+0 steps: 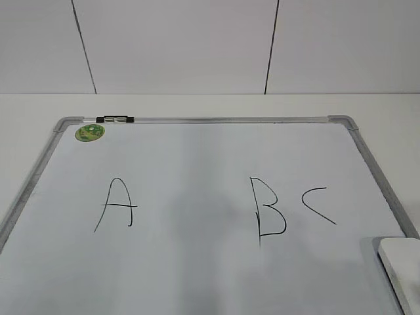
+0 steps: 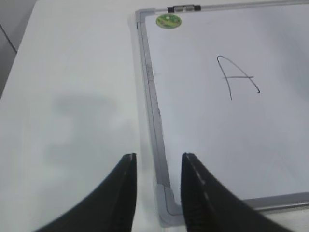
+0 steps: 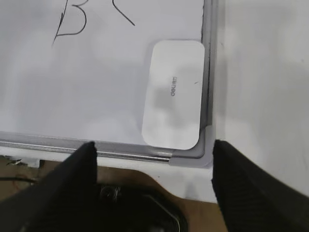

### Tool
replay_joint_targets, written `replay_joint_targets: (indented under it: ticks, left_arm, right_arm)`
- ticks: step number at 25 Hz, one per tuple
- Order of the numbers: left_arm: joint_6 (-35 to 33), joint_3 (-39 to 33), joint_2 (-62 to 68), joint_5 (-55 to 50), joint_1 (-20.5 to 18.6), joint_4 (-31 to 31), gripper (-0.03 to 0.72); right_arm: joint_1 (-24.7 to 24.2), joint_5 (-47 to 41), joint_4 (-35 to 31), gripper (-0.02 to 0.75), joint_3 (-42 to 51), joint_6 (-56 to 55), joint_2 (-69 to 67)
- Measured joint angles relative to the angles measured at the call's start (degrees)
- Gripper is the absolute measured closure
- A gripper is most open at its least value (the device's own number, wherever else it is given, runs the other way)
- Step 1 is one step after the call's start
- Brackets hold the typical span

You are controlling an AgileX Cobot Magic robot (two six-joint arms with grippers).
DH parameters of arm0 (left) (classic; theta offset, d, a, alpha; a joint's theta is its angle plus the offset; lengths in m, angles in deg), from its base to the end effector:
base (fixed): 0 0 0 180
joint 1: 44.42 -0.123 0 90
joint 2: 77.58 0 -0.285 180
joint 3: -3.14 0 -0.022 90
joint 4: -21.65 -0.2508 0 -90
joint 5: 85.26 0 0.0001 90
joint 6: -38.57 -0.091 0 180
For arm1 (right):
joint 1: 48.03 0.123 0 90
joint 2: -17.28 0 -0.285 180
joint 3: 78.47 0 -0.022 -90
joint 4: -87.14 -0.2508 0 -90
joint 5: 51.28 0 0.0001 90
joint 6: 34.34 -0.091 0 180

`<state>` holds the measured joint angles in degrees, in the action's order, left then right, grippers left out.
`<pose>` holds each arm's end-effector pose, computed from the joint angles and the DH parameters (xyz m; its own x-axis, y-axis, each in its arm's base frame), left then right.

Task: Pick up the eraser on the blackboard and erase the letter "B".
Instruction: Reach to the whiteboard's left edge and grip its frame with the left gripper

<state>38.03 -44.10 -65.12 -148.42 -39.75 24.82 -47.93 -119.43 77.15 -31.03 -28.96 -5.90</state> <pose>0.0031 -0.0048 0.2807 -0.5421 0.0287 -0.8398 0.1142 0.9927 -0.0398 0.0267 0.0147 0.2719 -0.7452 -0.0294 -0.6662 -0.1297 0.9863 0.1016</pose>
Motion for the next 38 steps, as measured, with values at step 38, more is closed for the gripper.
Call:
replay_joint_targets:
  ticks: [38]
  left_arm:
    - [-0.04,34.78,90.18,5.90,0.00,-1.26,0.450]
  right_arm:
    - [0.00,-3.50,-2.36,0.167,-10.10,-1.08,-23.29]
